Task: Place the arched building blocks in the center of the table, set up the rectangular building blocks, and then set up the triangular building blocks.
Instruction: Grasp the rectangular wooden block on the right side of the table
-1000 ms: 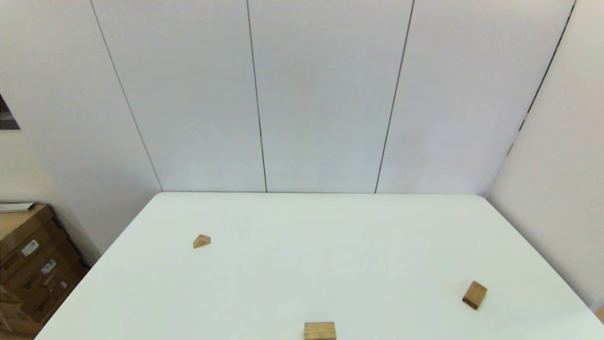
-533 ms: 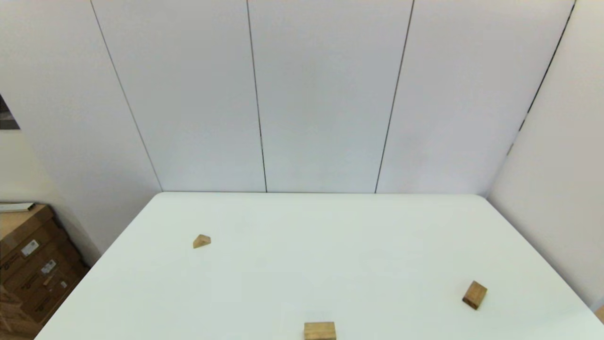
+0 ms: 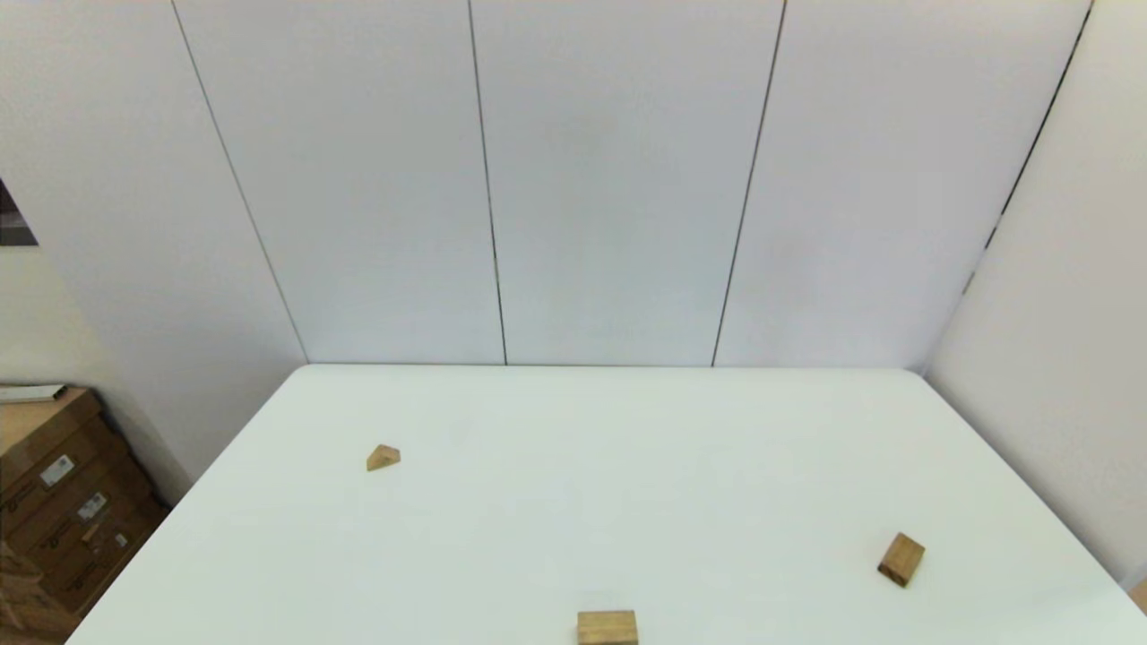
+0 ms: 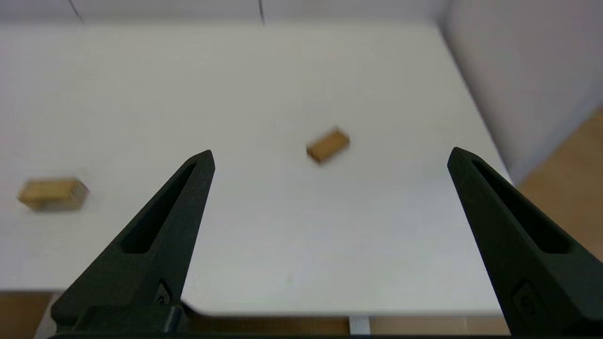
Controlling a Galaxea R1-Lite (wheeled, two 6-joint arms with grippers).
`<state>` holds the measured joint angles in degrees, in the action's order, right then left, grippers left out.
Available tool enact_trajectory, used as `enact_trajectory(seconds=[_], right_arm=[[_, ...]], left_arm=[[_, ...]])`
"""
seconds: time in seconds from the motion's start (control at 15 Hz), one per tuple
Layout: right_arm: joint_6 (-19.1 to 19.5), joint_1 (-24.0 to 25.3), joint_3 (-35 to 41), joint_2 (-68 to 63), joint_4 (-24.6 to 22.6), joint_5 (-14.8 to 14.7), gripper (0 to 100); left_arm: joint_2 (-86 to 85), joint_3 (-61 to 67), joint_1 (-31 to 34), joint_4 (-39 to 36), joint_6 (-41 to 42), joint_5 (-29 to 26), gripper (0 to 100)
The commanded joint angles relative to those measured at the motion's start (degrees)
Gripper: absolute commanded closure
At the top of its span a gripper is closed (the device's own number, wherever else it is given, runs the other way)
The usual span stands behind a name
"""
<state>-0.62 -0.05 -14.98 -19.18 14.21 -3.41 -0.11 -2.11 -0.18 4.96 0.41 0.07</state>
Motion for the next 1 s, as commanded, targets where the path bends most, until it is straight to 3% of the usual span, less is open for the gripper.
enact_trajectory(seconds=[0.07, 0.2, 0.4, 0.67, 1.0], right_arm=[[-3.9, 0.0, -16.2, -62.0, -0.9, -8.8, 0], [-4.6, 1.5, -20.5, -73.6, -1.3, -8.6, 0], [-12.3, 3.6, -29.6, -87.5, -0.4, -8.8, 0], [-19.7, 8.0, -35.6, -96.0, 0.5, -8.6, 0], [-28.2, 8.0, -37.7, -102.3, 0.5, -8.2, 0]], left_arm=[[0.1, 0.0, 0.0, 0.0, 0.0, 0.0, 0], [0.1, 0.0, 0.0, 0.0, 0.1, 0.0, 0], [0.2, 0.0, 0.0, 0.0, 0.1, 0.0, 0], [0.2, 0.0, 0.0, 0.0, 0.1, 0.0, 0], [0.2, 0.0, 0.0, 0.0, 0.1, 0.0, 0]])
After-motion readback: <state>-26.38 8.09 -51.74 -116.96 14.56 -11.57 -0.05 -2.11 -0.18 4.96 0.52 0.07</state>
